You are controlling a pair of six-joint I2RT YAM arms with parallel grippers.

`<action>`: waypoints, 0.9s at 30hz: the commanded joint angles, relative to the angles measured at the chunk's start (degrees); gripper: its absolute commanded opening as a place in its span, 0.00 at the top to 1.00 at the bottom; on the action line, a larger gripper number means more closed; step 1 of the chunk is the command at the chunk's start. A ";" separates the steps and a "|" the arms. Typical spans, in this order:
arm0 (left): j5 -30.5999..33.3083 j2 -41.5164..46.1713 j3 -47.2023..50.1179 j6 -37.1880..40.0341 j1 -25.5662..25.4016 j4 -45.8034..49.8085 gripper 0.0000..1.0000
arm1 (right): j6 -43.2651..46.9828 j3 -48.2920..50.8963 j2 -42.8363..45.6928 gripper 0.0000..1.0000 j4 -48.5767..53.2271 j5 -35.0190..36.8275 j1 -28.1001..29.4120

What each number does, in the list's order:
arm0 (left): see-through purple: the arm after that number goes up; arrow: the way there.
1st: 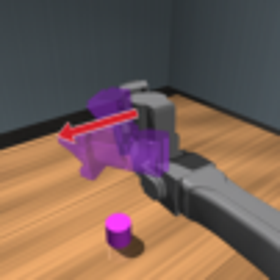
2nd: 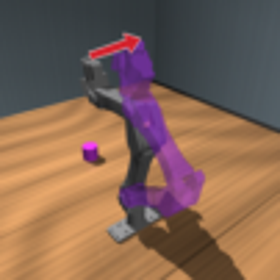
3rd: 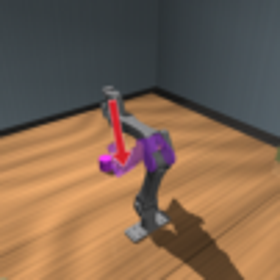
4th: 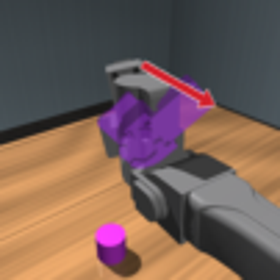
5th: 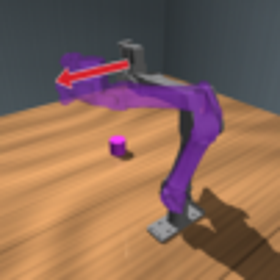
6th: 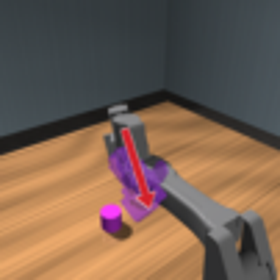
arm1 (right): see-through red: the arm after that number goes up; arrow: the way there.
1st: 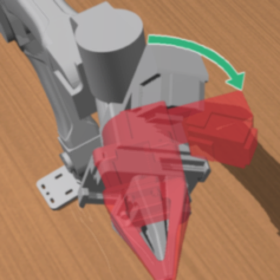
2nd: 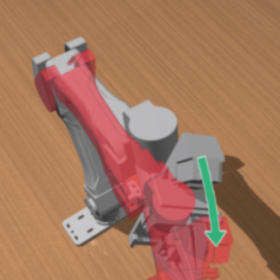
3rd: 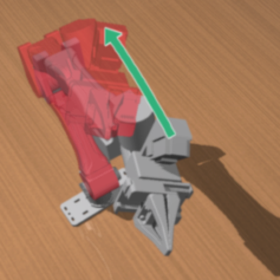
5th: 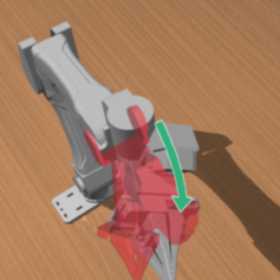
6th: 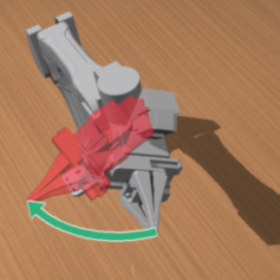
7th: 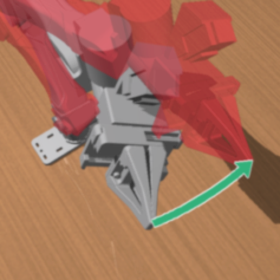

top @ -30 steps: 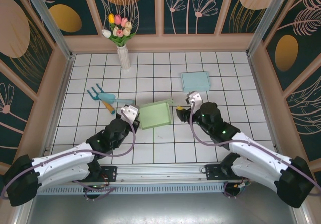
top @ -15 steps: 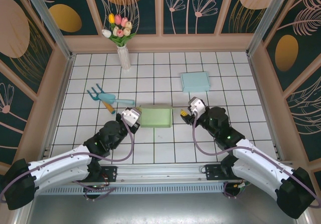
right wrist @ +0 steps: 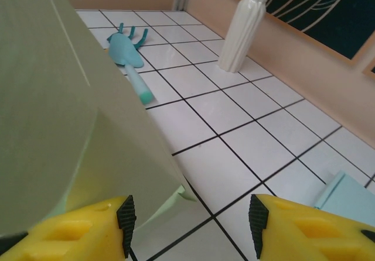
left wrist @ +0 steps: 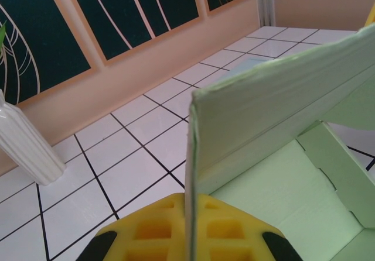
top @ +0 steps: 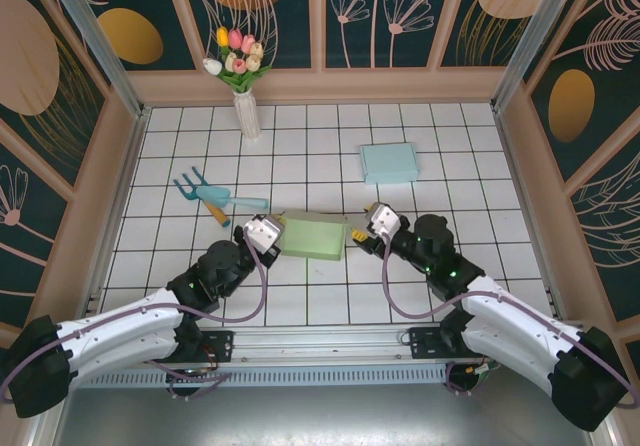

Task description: Fold the paper box

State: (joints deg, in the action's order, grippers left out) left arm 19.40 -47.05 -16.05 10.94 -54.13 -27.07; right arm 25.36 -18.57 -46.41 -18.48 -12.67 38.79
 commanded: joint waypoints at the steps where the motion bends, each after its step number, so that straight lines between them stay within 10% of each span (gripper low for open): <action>1: -2.90 -0.50 0.15 0.79 -0.02 -3.62 1.00 | 2.92 1.04 -0.60 0.45 -4.90 -2.20 1.24; 27: -0.88 -19.42 -7.24 11.22 1.89 -13.42 1.00 | 8.65 3.26 -3.18 0.63 -5.46 -7.55 4.35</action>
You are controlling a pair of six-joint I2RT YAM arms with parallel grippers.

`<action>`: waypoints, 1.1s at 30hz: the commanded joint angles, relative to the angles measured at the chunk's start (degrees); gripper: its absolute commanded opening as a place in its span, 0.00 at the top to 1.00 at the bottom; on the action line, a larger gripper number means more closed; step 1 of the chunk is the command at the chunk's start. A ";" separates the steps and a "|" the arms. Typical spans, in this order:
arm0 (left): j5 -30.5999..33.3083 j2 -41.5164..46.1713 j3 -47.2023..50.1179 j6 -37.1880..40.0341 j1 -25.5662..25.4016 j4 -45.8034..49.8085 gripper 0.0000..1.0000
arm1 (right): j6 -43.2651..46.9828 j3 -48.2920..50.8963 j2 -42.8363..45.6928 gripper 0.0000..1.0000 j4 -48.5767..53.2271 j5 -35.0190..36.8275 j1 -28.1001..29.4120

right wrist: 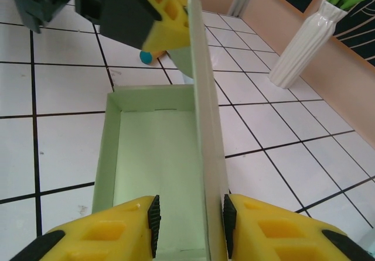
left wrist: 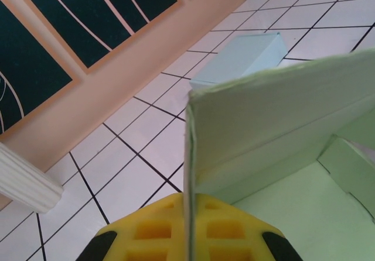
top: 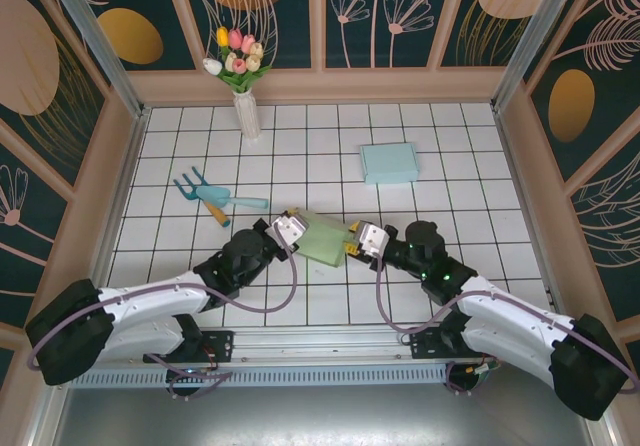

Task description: Fold the paper box

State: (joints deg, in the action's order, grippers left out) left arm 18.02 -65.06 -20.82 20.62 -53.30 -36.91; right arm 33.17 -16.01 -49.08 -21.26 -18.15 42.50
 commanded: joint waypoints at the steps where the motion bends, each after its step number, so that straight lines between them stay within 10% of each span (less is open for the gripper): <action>1: 0.11 -2.30 -2.93 1.13 1.58 -3.66 1.00 | 0.55 0.76 -0.79 0.63 -3.05 -1.45 0.74; 28: -31.18 -20.81 -12.08 15.71 18.90 -4.59 1.00 | 15.75 -11.86 8.71 0.39 8.48 19.84 1.26; 33: -36.29 -20.60 -14.07 17.63 19.37 -1.21 1.00 | 26.22 -18.96 4.45 0.38 16.09 10.24 -10.60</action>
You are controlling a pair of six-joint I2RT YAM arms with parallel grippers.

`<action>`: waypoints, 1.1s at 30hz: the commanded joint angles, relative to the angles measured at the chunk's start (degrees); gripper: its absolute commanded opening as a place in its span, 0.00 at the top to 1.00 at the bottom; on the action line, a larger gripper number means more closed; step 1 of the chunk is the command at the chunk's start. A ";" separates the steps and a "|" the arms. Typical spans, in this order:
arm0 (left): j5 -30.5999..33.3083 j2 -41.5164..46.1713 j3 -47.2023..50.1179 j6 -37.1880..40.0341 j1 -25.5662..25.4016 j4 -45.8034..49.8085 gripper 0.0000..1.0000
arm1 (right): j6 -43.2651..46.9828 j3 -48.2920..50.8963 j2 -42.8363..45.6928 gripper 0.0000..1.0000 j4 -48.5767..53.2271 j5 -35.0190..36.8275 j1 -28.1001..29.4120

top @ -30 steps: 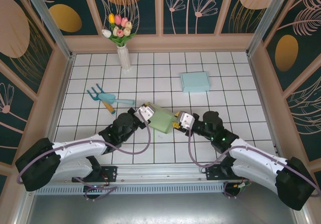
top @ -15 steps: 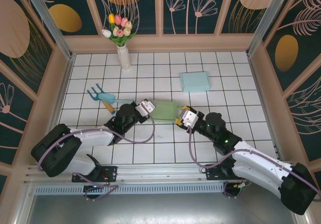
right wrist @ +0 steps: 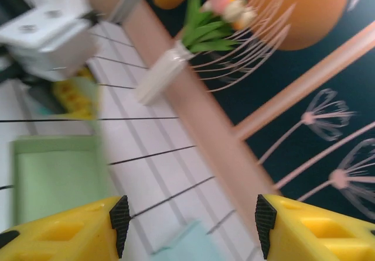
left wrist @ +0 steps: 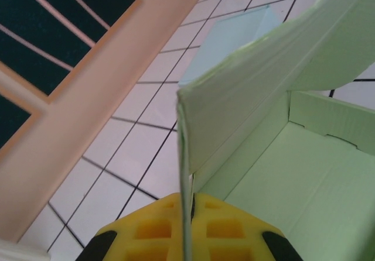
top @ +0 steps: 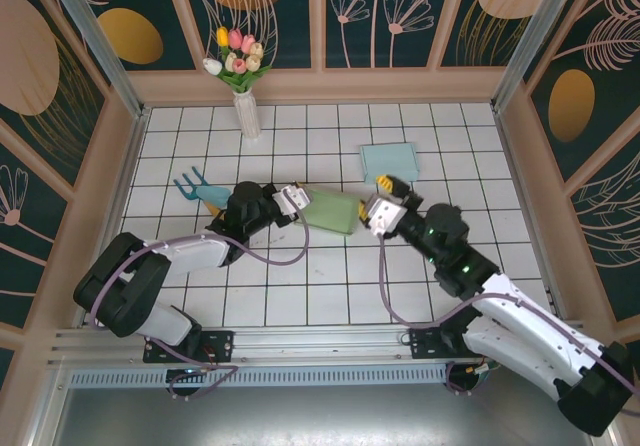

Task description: Fold the paper box

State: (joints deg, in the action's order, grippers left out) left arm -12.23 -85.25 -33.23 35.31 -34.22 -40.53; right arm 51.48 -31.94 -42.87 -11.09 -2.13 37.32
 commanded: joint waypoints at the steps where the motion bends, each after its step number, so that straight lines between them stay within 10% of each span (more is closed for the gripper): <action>1: -6.96 -0.06 -1.66 3.33 0.28 2.65 1.00 | 10.53 -3.98 -2.63 0.38 8.36 -11.03 -10.55; 5: -9.23 1.42 -0.92 4.74 0.31 3.75 1.00 | 19.86 -9.72 -7.11 0.38 23.32 -22.26 -22.54; 10: -11.14 1.58 -0.26 6.22 0.39 4.32 1.00 | 29.08 -12.97 -14.90 0.39 34.85 -17.71 -24.95; 33: -14.20 0.01 -1.23 7.31 0.39 5.18 1.00 | 27.44 -0.24 -26.05 0.47 10.52 -22.51 -14.98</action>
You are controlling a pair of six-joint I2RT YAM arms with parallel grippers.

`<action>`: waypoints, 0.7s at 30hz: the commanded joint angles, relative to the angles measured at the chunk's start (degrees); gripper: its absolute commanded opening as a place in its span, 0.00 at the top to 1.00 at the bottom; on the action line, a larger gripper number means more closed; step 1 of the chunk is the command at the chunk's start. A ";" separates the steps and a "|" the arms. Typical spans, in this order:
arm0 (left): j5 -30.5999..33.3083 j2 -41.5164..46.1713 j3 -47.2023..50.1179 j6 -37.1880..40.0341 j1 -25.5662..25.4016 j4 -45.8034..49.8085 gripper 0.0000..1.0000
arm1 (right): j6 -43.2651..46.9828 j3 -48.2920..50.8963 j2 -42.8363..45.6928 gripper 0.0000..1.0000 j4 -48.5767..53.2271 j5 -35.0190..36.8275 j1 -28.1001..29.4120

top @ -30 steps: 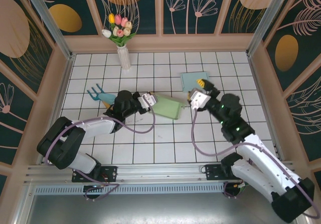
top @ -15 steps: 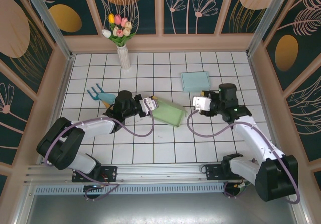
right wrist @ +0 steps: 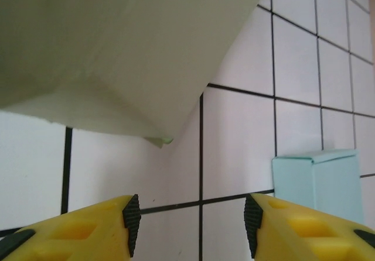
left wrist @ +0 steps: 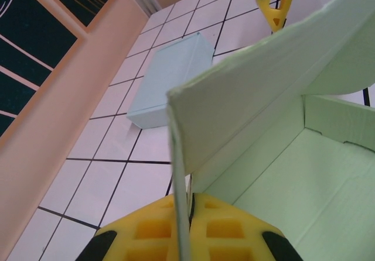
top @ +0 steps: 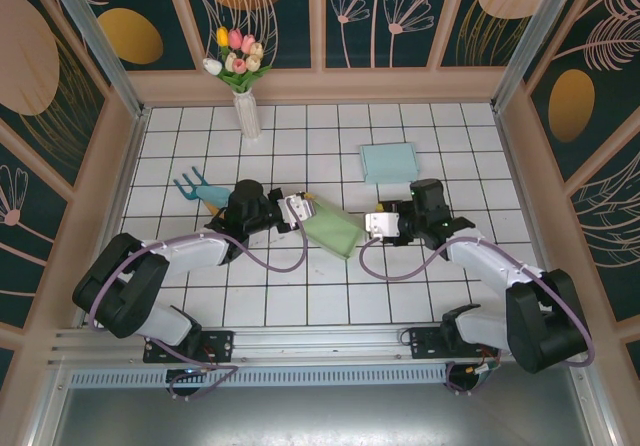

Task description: Fold the paper box

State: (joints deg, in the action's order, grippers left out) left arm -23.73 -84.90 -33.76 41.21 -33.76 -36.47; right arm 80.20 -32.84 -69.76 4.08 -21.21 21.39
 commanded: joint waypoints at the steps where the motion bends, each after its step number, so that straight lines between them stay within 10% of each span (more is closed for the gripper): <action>1: -2.89 -0.43 -0.78 1.41 -0.07 1.22 1.00 | -1.58 0.67 1.14 0.48 -5.08 -3.97 1.13; 21: -1.81 -6.13 -3.92 -1.57 -0.07 -2.24 1.00 | -5.64 -0.40 -0.21 0.47 -2.37 -10.53 6.68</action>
State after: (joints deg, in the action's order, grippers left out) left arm -24.64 -89.45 -36.56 39.97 -33.65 -39.64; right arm 76.09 -32.84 -69.38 1.69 -27.35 26.70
